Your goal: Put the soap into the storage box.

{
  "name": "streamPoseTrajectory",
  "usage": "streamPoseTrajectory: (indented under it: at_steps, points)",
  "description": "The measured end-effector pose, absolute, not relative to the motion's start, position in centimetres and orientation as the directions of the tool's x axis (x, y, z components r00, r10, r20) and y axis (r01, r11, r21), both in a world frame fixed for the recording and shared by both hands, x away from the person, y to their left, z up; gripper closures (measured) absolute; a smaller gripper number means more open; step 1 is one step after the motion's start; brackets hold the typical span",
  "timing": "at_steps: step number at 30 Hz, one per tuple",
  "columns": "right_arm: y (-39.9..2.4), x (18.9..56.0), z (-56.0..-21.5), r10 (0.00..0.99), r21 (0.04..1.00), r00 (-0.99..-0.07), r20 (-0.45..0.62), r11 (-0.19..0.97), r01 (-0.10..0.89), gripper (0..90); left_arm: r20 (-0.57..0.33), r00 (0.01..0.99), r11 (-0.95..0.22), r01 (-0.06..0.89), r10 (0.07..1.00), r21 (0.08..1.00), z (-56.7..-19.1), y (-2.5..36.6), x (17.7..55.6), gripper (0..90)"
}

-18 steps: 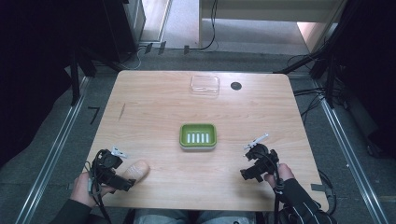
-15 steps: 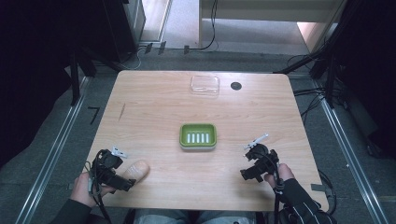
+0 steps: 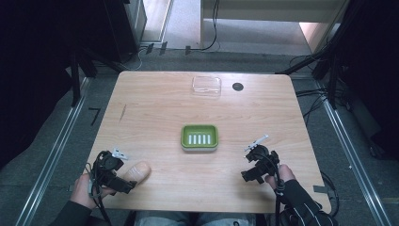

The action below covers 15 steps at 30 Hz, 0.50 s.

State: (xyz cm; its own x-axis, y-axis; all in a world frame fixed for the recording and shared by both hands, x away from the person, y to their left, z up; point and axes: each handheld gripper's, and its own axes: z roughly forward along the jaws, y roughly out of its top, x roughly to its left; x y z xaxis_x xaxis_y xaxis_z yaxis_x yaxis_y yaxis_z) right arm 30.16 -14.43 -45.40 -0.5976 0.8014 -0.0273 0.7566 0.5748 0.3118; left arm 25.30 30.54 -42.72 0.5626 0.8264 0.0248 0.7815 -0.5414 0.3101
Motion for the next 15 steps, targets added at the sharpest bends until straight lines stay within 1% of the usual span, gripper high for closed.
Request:
streamPoseTrajectory:
  at_steps: [12,15]
  points:
    - [-14.35,30.16,-45.41,0.796,0.312,-0.605,-0.03,0.582,0.751,14.1,0.046,0.568,-0.552,0.773,0.822,0.313,-42.52,30.42,25.26,1.5]
    - [-14.27,30.19,-45.44,0.794,0.309,-0.607,-0.027,0.584,0.751,14.1,0.037,0.567,-0.548,0.774,0.823,0.317,-42.52,30.45,25.39,1.5]
